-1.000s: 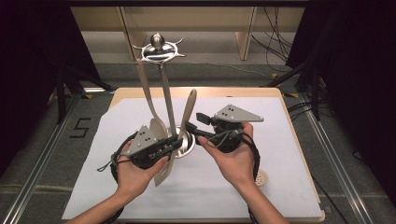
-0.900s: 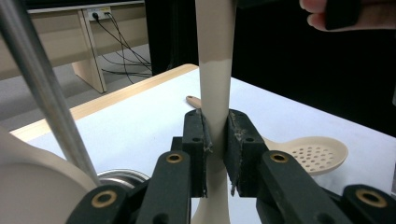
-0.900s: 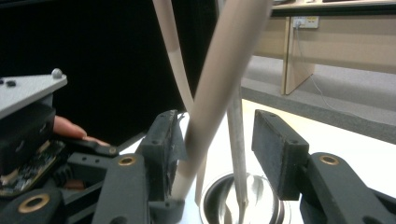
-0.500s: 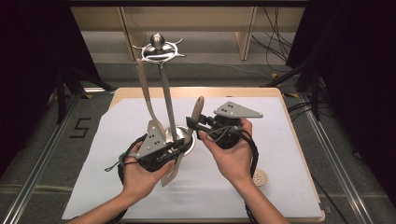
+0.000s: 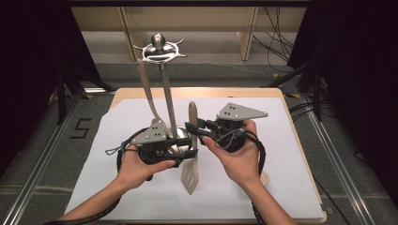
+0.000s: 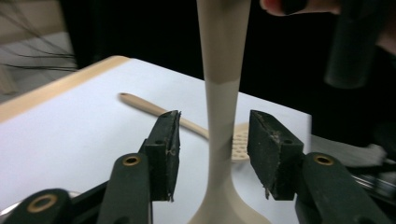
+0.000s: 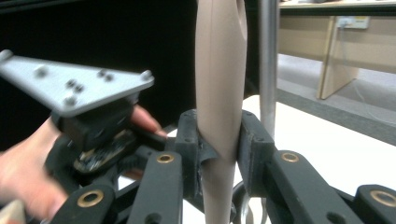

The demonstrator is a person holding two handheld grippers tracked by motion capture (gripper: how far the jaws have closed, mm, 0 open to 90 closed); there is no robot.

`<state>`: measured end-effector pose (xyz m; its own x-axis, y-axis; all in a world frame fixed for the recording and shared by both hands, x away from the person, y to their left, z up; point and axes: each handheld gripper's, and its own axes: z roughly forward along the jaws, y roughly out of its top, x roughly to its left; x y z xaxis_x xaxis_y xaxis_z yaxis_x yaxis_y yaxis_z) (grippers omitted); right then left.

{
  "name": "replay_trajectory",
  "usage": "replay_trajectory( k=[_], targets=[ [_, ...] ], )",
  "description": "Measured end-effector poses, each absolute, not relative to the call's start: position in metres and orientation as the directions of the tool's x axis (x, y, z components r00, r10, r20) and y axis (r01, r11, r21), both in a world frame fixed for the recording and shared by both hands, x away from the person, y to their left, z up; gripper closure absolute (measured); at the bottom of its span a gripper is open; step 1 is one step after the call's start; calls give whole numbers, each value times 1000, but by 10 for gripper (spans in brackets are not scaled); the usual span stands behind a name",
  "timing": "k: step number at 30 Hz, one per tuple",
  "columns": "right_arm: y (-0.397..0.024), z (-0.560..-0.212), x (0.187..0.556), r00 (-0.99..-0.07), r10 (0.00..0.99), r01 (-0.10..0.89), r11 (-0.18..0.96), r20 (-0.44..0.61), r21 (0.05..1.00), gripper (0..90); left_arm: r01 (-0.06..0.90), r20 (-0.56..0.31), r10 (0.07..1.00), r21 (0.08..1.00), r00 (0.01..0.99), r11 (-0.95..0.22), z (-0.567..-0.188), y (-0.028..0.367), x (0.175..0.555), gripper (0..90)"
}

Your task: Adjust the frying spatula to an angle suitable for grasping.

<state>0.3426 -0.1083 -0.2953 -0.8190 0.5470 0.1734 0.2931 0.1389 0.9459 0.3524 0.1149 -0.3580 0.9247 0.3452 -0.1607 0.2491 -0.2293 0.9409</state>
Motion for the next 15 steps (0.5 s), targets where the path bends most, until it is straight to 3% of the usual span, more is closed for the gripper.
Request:
replay_trajectory(
  k=[10, 13, 15],
  targets=[
    [-112, -301, 340, -884, 440, 260, 179, 159, 949, 733, 222, -162, 239, 942, 957, -252, -355, 114, 359, 591],
    [-113, -301, 340, -889, 432, 252, 176, 156, 952, 733, 250, -189, 247, 937, 950, -245, -354, 114, 356, 649],
    [-114, -301, 340, -892, 424, 249, 171, 157, 953, 733, 216, -162, 223, 944, 961, -249, -354, 114, 357, 711]
  ],
)
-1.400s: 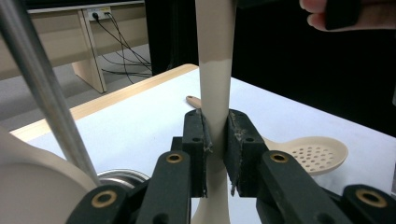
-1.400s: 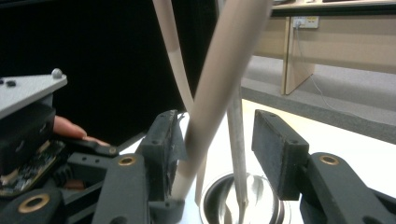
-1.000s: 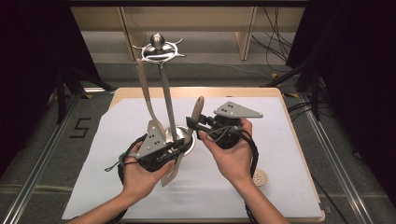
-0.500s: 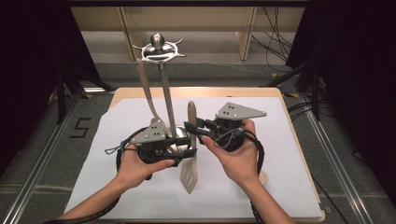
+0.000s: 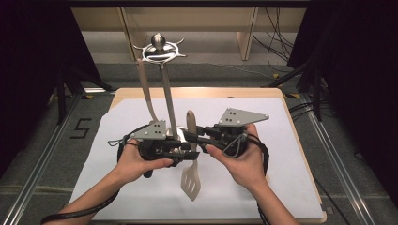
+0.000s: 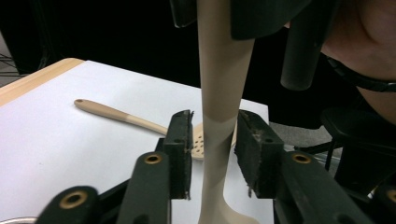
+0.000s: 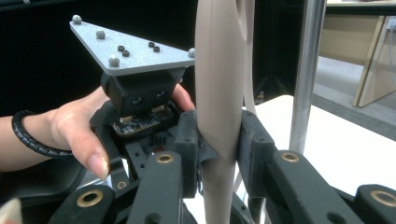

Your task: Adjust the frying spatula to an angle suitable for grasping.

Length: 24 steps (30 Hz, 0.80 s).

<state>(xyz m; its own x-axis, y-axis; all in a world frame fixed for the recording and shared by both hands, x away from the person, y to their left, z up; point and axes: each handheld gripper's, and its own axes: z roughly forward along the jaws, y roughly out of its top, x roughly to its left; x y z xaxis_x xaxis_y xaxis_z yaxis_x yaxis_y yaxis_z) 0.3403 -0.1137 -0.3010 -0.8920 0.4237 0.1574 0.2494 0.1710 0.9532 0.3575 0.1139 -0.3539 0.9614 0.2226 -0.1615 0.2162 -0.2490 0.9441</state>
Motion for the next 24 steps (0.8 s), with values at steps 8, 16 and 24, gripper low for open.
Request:
replay_trajectory(
  k=[8, 16, 24],
  targets=[
    [-116, -302, 340, -897, 405, 245, 130, 174, 961, 687, 223, -134, 323, 940, 937, -258, -347, 115, 351, 760],
    [-127, -302, 338, -868, 471, 222, 89, 156, 971, 600, 257, -98, 525, 936, 846, -240, -335, 124, 350, 762],
    [-144, -315, 338, -818, 552, 249, 85, 162, 965, 601, 283, -90, 639, 937, 764, -206, -319, 124, 347, 763]
  ],
)
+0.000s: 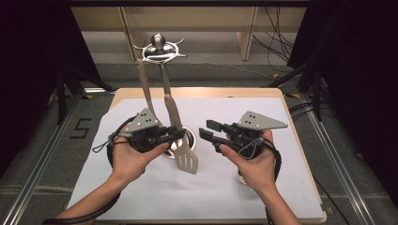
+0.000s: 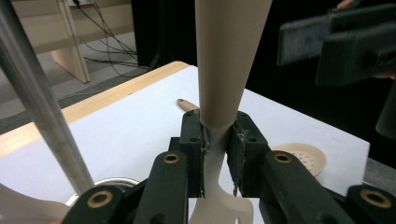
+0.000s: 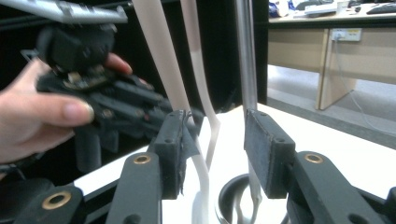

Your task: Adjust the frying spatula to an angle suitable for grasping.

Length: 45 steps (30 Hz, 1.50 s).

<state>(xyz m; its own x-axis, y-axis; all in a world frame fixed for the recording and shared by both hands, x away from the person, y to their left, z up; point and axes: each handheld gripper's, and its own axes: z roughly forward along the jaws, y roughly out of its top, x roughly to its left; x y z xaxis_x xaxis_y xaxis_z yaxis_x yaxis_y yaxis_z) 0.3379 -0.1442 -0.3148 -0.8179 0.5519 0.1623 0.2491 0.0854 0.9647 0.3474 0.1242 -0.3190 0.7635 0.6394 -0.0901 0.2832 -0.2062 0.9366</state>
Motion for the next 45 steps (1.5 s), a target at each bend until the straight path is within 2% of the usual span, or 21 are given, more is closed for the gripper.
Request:
replay_trajectory(
  k=[8, 10, 23, 28, 35, 39, 42, 45],
  targets=[
    [-133, -319, 334, -813, 562, 262, 114, 156, 958, 604, 288, -93, 662, 938, 744, -192, -311, 122, 350, 763],
    [-132, -320, 335, -821, 557, 234, 122, 129, 965, 604, 283, -82, 672, 939, 736, -195, -308, 123, 352, 762],
    [-140, -323, 336, -797, 584, 262, 104, 154, 960, 608, 296, -59, 711, 931, 700, -215, -301, 126, 363, 762],
    [-131, -307, 339, -806, 577, 220, 85, 132, 972, 609, 297, -50, 704, 926, 708, -233, -303, 123, 361, 762],
    [-102, -282, 349, -833, 552, 120, 113, 38, 986, 605, 278, -26, 672, 922, 740, -270, -305, 116, 355, 762],
    [-92, -277, 353, -842, 539, 102, 126, 18, 987, 609, 267, -10, 657, 918, 754, -293, -308, 115, 355, 761],
    [-87, -276, 355, -846, 533, 101, 147, 7, 984, 651, 271, -19, 643, 916, 765, -295, -311, 114, 355, 761],
    [-85, -275, 358, -855, 519, 91, 169, -10, 982, 737, 276, -20, 643, 913, 766, -300, -313, 114, 354, 761]
  ],
)
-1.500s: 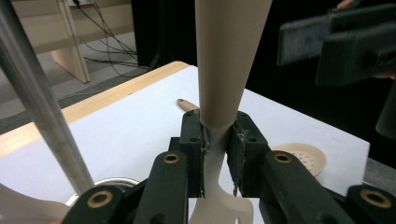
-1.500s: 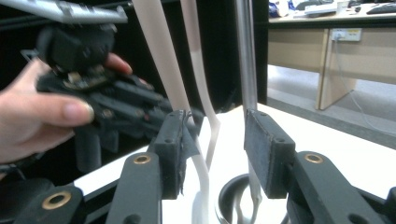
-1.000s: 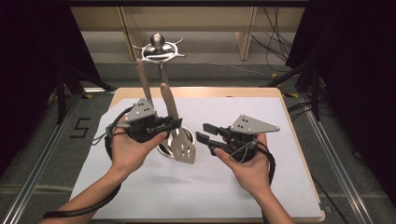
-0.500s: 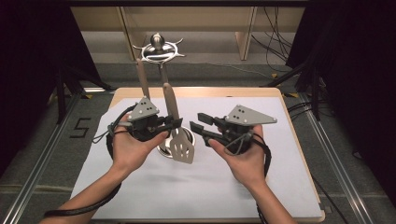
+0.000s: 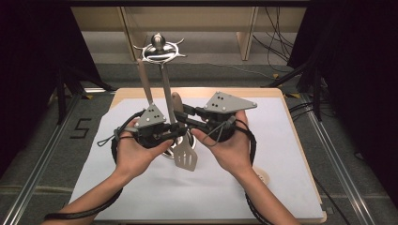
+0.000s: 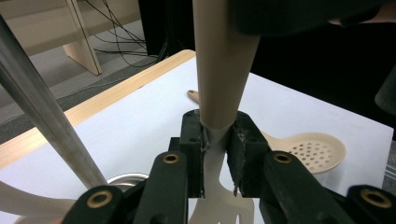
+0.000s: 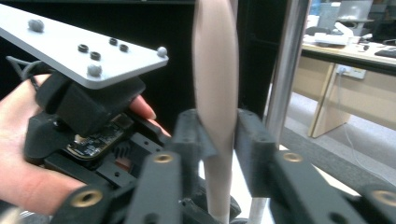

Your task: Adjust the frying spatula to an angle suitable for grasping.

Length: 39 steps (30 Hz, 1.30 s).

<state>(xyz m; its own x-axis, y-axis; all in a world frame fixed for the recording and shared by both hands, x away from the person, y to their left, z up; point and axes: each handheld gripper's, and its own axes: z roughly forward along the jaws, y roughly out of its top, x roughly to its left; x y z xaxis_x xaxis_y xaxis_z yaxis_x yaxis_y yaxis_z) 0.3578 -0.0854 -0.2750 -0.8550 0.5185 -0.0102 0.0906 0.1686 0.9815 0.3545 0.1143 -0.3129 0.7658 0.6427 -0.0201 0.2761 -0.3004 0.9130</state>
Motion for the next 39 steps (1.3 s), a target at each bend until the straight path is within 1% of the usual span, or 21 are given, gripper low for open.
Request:
replay_trajectory(
  k=[4, 6, 7, 8, 9, 10, 12, 13, 15, 16, 19, 22, 23, 25, 29, 32, 34, 35, 39],
  targets=[
    [-88, -274, 359, -855, 518, 77, 182, -29, 980, 748, 257, -19, 611, 917, 791, -305, -314, 117, 356, 759],
    [-89, -274, 358, -865, 503, 98, 173, -2, 980, 749, 242, -22, 572, 918, 820, -313, -313, 120, 358, 753],
    [-90, -274, 358, -869, 494, 99, 171, 2, 980, 749, 233, -37, 550, 928, 835, -291, -314, 123, 359, 734],
    [-91, -274, 359, -874, 485, 85, 175, -11, 981, 750, 219, -44, 516, 933, 855, -284, -314, 125, 361, 687],
    [-92, -275, 359, -879, 477, 93, 177, -3, 980, 750, 210, -36, 494, 930, 868, -301, -314, 127, 362, 660],
    [-92, -275, 358, -880, 474, 104, 173, 9, 979, 749, 199, -43, 465, 935, 884, -292, -314, 129, 363, 638],
    [-95, -276, 358, -885, 466, 110, 171, 18, 979, 750, 188, -45, 433, 938, 900, -293, -315, 133, 365, 624],
    [-97, -277, 360, -889, 458, 93, 169, 5, 981, 749, 187, -51, 419, 938, 907, -291, -316, 135, 366, 624],
    [-98, -278, 359, -891, 451, 128, 155, 45, 980, 750, 190, -69, 395, 942, 916, -276, -318, 137, 369, 636],
    [-99, -279, 360, -896, 444, 110, 155, 30, 982, 749, 193, -79, 384, 944, 920, -269, -319, 137, 370, 649],
    [-99, -280, 359, -899, 434, 134, 146, 59, 980, 749, 182, -80, 362, 948, 929, -259, -319, 138, 372, 710],
    [-99, -281, 360, -902, 428, 125, 143, 52, 982, 749, 187, -89, 361, 951, 928, -247, -318, 137, 372, 750],
    [-100, -280, 361, -903, 427, 114, 138, 45, 984, 748, 186, -89, 361, 952, 928, -244, -317, 137, 372, 750],
    [-101, -279, 360, -903, 425, 132, 129, 65, 983, 748, 182, -85, 364, 954, 928, -239, -316, 137, 370, 754],
    [-103, -278, 360, -904, 421, 131, 97, 79, 987, 727, 205, -98, 399, 950, 912, -237, -310, 135, 366, 759],
    [-105, -278, 358, -894, 441, 123, 80, 75, 989, 649, 220, -100, 444, 949, 890, -227, -305, 136, 365, 761],
    [-108, -279, 356, -888, 455, 115, 86, 63, 990, 635, 226, -103, 473, 951, 875, -209, -301, 137, 366, 762],
    [-109, -280, 354, -885, 458, 134, 80, 83, 988, 633, 228, -100, 494, 952, 864, -206, -298, 138, 366, 763],
    [-118, -284, 351, -872, 481, 136, 68, 87, 988, 632, 247, -105, 552, 951, 827, -188, -290, 142, 368, 763]
  ],
)
